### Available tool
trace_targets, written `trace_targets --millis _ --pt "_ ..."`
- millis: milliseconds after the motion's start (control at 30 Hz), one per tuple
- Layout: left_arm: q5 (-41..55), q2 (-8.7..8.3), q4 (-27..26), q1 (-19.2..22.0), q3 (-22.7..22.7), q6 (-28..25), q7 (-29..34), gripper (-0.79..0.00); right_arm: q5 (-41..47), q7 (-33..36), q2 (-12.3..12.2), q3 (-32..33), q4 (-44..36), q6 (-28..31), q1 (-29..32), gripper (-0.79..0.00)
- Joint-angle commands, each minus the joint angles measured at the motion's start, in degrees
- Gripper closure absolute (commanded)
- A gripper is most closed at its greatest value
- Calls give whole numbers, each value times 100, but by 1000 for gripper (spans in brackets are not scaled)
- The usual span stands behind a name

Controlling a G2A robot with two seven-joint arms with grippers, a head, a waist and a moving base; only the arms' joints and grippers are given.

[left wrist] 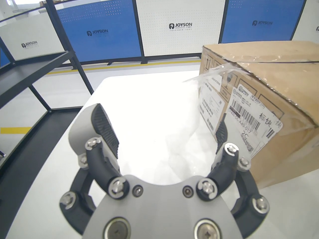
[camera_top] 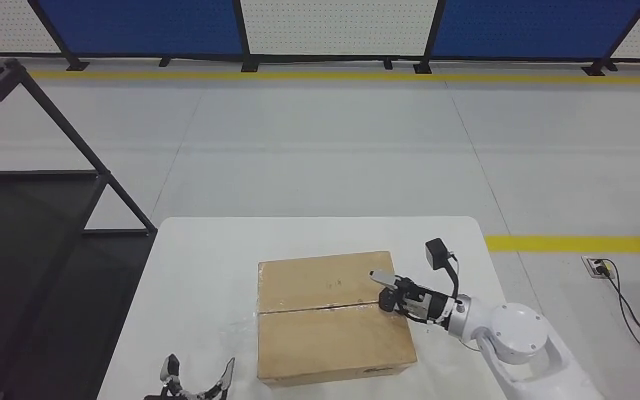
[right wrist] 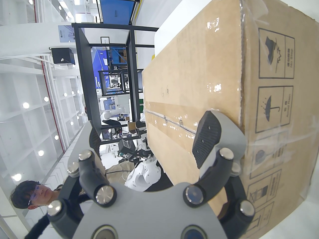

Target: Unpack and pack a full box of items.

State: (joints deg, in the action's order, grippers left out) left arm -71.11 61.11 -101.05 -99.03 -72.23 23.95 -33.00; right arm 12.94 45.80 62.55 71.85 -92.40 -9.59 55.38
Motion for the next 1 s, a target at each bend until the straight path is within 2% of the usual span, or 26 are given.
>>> trace_targets --millis 0,67,233,367,500,633,800,967 --pt "-255 43 -13 67 139 317 139 -785 1 0 -1 -2 2 0 -1 -785" --pt "-343 95 -4 169 273 545 342 -785 9 3 -1 -6 4 3 0 -785" --pt "-535 285 206 580 630 1688 766 -785 18 -3 0 -20 28 -11 -10 -785" --pt "-605 430 371 905 875 2251 955 -785 17 0 -2 -22 32 -21 -11 -785" --pt "-726 521 486 1133 959 2427 1175 -785 13 5 -10 3 22 -42 5 -785" --pt "-731 576 535 1220 948 2314 1351 -785 -1 1 -14 9 3 -66 12 -785" --pt "-749 626 528 1035 876 2339 1312 -785 1 5 -10 -24 4 -87 -27 -785" --pt "-806 662 453 695 659 2690 1071 -785 34 18 8 -111 116 -70 -130 -785"
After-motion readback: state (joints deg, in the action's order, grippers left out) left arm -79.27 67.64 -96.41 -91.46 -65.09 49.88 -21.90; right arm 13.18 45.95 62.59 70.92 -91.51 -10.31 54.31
